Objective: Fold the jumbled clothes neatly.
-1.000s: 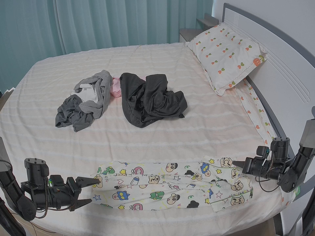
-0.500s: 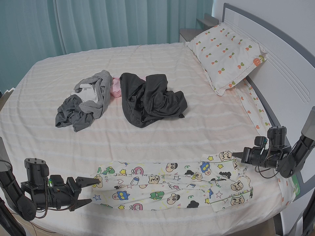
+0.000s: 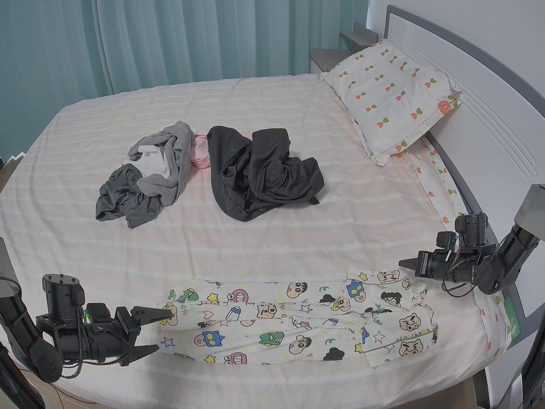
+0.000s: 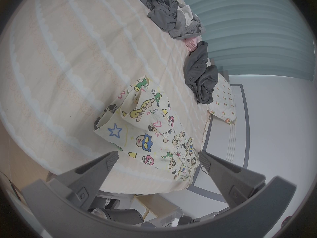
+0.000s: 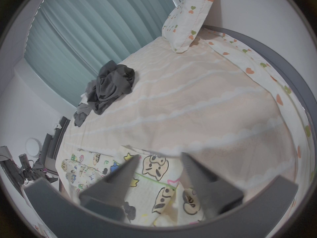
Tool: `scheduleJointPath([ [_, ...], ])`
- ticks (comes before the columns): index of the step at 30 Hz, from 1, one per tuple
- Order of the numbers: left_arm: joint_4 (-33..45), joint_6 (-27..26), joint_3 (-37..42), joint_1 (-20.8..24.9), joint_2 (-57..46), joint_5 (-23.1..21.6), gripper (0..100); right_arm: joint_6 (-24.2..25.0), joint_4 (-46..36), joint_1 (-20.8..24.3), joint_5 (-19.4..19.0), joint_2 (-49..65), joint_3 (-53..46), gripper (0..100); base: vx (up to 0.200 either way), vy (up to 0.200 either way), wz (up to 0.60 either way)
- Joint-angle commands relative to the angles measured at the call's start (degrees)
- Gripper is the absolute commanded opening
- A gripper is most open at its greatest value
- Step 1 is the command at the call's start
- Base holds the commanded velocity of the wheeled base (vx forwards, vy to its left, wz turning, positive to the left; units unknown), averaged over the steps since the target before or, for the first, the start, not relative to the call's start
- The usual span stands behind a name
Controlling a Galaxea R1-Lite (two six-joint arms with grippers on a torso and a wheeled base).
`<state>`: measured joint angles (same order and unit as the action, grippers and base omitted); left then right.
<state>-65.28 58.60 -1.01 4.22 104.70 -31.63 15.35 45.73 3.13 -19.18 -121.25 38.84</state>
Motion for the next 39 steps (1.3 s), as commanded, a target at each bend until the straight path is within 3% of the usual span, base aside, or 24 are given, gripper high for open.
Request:
scheduleJointPath([
  [1,0.0,0.0,0.6,0.0,0.1,0.0,100,-0.1,0.2,-0.1,1.4,-0.9,0.0,100,0.0,0.0,0.0],
  [9,0.0,0.0,0.6,0.0,0.1,0.0,100,-0.1,0.3,0.4,1.0,7.9,-7.0,100,0.0,0.0,0.0],
  [17,0.0,0.0,0.6,0.0,0.0,0.0,100,0.8,0.2,7.1,0.3,13.6,-11.2,100,0.0,0.0,0.0],
  [20,0.0,0.0,0.6,0.0,0.0,0.0,100,4.2,0.2,9.0,-2.7,10.0,-11.4,100,0.0,0.0,0.0],
  [26,0.0,0.0,0.6,0.0,0.0,0.0,100,5.1,0.5,8.5,-3.5,1.7,-11.0,100,0.0,0.0,0.0],
  [32,0.0,0.0,0.6,0.0,0.0,0.0,100,5.1,1.1,5.9,-3.5,0.5,-11.8,100,0.0,0.0,0.0],
  [35,0.0,0.0,0.6,0.0,0.0,0.0,100,5.2,3.9,3.1,-3.9,3.4,-15.1,100,0.0,0.0,0.0],
  [39,0.0,0.0,0.6,0.0,-0.5,0.0,100,7.1,10.9,4.2,-6.0,11.6,-22.2,100,0.0,0.0,0.0],
])
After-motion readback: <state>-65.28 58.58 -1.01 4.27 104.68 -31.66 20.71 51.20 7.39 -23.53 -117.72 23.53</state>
